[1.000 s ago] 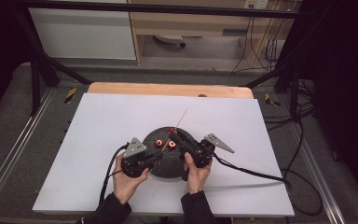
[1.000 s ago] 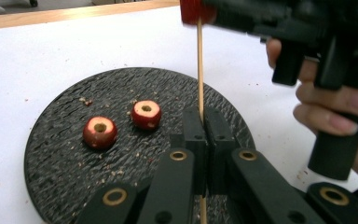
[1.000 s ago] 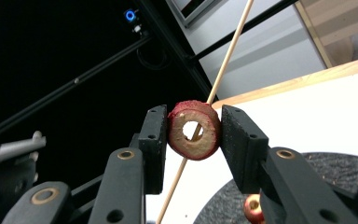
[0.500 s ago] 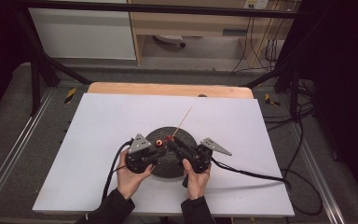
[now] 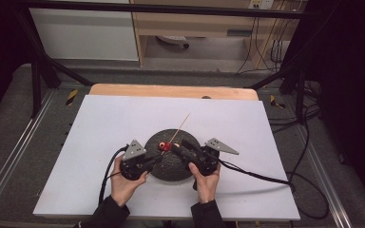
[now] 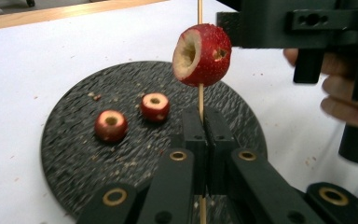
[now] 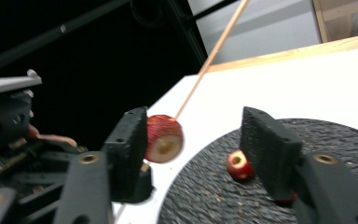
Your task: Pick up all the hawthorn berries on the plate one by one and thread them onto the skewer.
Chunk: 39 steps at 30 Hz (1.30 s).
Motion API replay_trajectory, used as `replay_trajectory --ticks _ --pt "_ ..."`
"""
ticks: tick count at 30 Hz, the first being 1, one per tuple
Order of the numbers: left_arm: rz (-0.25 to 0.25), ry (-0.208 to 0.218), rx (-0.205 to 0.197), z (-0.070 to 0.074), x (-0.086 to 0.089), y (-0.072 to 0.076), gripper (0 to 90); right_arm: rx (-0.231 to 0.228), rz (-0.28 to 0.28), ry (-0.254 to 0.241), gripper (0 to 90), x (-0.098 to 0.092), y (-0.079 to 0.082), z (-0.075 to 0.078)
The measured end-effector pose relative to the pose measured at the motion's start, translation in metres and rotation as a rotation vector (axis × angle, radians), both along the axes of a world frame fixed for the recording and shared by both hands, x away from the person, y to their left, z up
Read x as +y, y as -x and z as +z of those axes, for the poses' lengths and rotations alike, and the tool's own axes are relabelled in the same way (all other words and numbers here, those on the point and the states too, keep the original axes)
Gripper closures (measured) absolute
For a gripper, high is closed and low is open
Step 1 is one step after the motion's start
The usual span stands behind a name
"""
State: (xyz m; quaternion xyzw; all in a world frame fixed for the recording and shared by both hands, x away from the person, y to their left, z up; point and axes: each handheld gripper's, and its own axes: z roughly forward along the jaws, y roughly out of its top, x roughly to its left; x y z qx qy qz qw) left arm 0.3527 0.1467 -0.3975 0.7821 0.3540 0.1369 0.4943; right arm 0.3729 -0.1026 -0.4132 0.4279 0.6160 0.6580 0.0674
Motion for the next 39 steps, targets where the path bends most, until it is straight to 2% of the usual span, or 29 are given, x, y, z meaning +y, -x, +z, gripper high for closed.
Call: replay_trajectory --ticks 6,12,16,20,23,35,39 --pt "0.0 -0.018 0.011 -0.005 0.019 0.005 88.7 0.006 0.045 0.131 23.1 -0.005 -0.003 -0.001" --pt "0.007 -0.039 0.023 -0.012 0.039 0.012 88.7 0.051 0.093 0.243 11.4 -0.009 -0.006 -0.006" --pt "0.015 -0.045 0.029 -0.015 0.053 0.015 88.7 0.072 0.136 0.32 8.6 -0.01 -0.01 -0.008" --pt "0.019 -0.045 0.035 -0.019 0.065 0.019 88.6 0.091 0.152 0.398 7.3 -0.011 -0.013 -0.01" --pt "0.016 -0.05 0.038 -0.023 0.073 0.022 88.7 0.1 0.157 0.421 7.0 -0.012 -0.017 -0.009" --pt "0.032 -0.055 0.064 -0.036 0.096 0.026 88.6 0.118 0.196 0.614 6.9 -0.003 -0.04 0.007" --pt "0.034 -0.054 0.068 -0.038 0.099 0.028 88.6 0.132 0.224 0.701 7.7 0.005 -0.05 0.01"
